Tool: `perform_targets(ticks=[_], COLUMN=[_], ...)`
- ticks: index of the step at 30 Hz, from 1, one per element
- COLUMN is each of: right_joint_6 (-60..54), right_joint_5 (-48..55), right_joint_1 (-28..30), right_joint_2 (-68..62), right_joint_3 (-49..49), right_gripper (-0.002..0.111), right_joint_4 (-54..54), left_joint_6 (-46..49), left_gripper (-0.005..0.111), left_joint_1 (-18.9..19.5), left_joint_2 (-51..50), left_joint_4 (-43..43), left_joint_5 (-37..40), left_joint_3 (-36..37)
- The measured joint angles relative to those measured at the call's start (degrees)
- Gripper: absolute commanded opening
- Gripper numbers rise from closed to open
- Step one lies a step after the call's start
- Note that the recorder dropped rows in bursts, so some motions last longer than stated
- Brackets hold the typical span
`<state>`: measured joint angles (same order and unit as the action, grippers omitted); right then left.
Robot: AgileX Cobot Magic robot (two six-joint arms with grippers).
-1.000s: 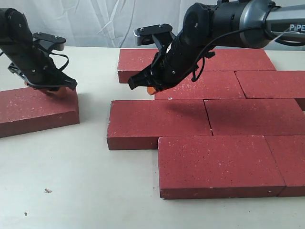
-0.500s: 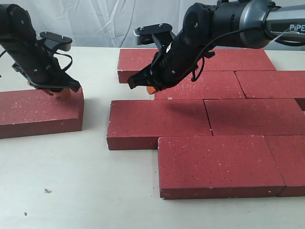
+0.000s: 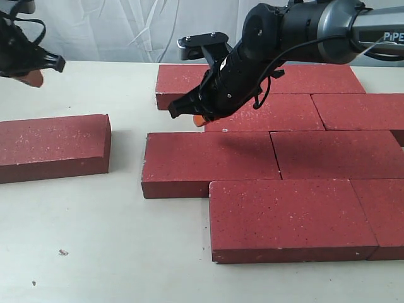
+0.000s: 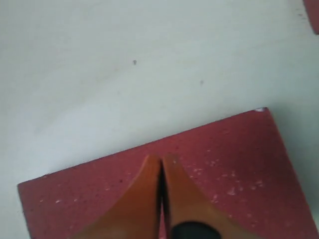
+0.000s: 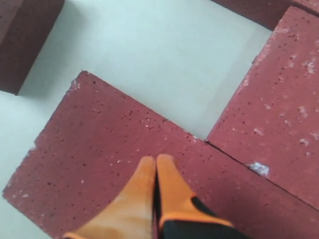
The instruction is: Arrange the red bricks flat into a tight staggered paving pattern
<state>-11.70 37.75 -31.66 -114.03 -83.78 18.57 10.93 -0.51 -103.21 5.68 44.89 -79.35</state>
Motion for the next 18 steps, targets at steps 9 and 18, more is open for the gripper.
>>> perform_targets(ticks=[9,18], right_joint_6=[-0.5,-1.1], right_joint_5=[0.9,2.3], right_joint_1=[-1.6,-6.5], right_joint_2=[0.0,0.0], right_joint_3=[0.0,-1.5], right_gripper=[-0.001,-0.001], right_joint_4=[4.0,4.6], left_joint_6=[-1.9,-2.0], left_gripper=[0.000,0.000], left_joint_1=[11.0,19.1], left_joint_2=[0.0,-0.2], left_joint_4=[-0.1,-1.1], left_joint_5=[3.2,5.8], left_joint_3=[0.0,0.1])
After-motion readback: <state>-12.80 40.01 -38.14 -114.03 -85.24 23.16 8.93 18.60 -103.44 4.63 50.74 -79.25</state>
